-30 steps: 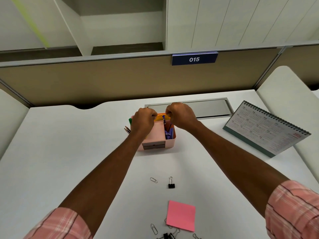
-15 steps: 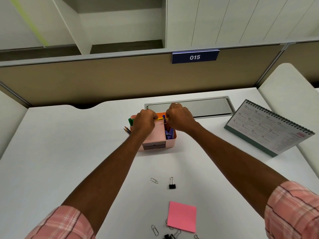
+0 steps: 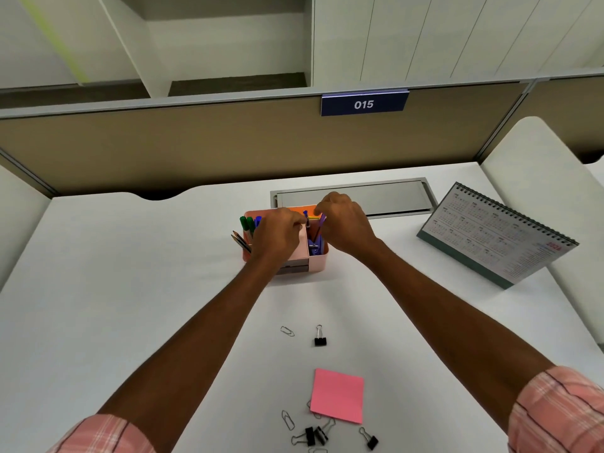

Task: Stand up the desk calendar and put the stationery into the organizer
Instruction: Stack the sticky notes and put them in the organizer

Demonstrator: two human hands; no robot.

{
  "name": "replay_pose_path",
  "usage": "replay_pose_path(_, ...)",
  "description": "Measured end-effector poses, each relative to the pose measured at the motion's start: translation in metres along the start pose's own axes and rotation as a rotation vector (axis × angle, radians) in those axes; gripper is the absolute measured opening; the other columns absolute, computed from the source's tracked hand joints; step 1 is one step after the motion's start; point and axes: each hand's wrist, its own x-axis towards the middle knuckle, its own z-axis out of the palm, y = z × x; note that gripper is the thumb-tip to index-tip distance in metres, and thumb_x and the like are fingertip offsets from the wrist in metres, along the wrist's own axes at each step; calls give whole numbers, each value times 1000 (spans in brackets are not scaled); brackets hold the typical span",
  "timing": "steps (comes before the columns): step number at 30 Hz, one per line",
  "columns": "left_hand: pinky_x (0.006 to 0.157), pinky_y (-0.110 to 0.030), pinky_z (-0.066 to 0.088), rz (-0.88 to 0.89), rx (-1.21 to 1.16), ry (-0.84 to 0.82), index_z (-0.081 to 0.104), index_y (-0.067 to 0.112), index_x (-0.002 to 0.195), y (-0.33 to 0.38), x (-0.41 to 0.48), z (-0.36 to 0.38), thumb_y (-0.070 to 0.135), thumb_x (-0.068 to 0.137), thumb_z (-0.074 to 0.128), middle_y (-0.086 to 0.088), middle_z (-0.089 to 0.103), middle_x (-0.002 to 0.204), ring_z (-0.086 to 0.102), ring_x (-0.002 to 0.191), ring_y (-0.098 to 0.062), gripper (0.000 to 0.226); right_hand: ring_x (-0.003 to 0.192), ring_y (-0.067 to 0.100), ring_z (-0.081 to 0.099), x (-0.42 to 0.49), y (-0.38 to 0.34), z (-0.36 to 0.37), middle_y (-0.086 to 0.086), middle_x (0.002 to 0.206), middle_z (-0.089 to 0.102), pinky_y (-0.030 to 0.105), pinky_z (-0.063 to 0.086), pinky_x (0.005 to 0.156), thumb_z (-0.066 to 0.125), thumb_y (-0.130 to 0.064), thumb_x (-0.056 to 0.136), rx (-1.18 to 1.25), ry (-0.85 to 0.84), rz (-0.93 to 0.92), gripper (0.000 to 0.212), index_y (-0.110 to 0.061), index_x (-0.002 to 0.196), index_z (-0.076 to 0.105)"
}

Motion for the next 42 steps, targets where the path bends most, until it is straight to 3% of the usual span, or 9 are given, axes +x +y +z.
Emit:
replay_pose_path(4, 95, -36, 53, 24, -61, -4, 77, 21, 119, 8, -37, 4, 19, 99, 67, -5, 74, 121, 66, 110, -26, 23, 102, 32, 63, -37, -9, -2, 15, 116, 69, 42, 56, 80, 82, -15, 82, 89, 29, 20, 24, -9, 104, 77)
replay_pose_path(8, 91, -29, 52, -4, -117, -73, 75, 22, 123, 12, -83, 14, 21, 96, 70, -2, 73, 125, 67, 109, -23, 27, 108, 29, 61, -87, -16, 3, 10, 120, 69, 39, 55, 87, 70, 1, 83, 204, 19, 109, 29, -12, 108, 76)
replay_pose_path(15, 97, -31, 48, -9, -93, -292, 63, 29, 135, -2, -162, 40, 33, 92, 74, 7, 65, 133, 57, 122, -16, 44, 114, 18, 59, -189, -13, 32, -4, 118, 66, 33, 51, 94, 62, -2, 88, 301, -40, 152, 33, -24, 111, 72)
replay_pose_path(21, 103, -38, 43, 36, 31, -445, 54, 31, 140, -16, -212, 58, 47, 84, 78, 6, 57, 135, 48, 129, -19, 64, 116, 15, 56, -270, -15, 51, -11, 122, 59, 33, 54, 85, 73, -23, 87, 292, -164, 189, 39, -31, 125, 63)
replay_pose_path(25, 104, -38, 40, 57, 81, -510, 46, 31, 148, -18, -235, 71, 54, 78, 80, 6, 50, 138, 43, 132, -18, 82, 129, 15, 49, -302, -23, 56, -10, 142, 49, 32, 50, 92, 74, -42, 84, 191, -359, 238, 67, -32, 145, 48)
replay_pose_path(28, 105, -37, 38, 81, 116, -535, 40, 29, 153, -19, -246, 78, 54, 80, 78, 6, 47, 142, 41, 135, -18, 86, 134, 16, 46, -318, -27, 62, -9, 149, 44, 32, 48, 95, 73, -46, 83, 128, -393, 227, 76, -31, 151, 41)
replay_pose_path(33, 102, -37, 39, 125, 168, -522, 41, 28, 152, -19, -255, 85, 50, 81, 77, 6, 47, 140, 43, 132, -19, 83, 136, 22, 47, -332, -30, 70, -5, 151, 45, 36, 49, 95, 76, -41, 81, 59, -330, 245, 80, -27, 152, 41)
replay_pose_path(36, 99, -38, 41, 141, 187, -504, 48, 26, 144, -18, -256, 87, 47, 79, 78, 5, 49, 135, 46, 126, -19, 74, 128, 26, 53, -336, -32, 75, -1, 141, 54, 37, 53, 85, 84, -38, 72, 54, -283, 251, 83, -23, 146, 49)
replay_pose_path(42, 88, -33, 44, 89, 67, -377, 58, 29, 113, -17, -259, 90, 34, 84, 73, 10, 56, 113, 53, 107, -16, 33, 113, 25, 59, -339, -40, 82, -1, 127, 59, 34, 55, 73, 91, -29, 59, 76, -204, 259, 88, -22, 138, 53)
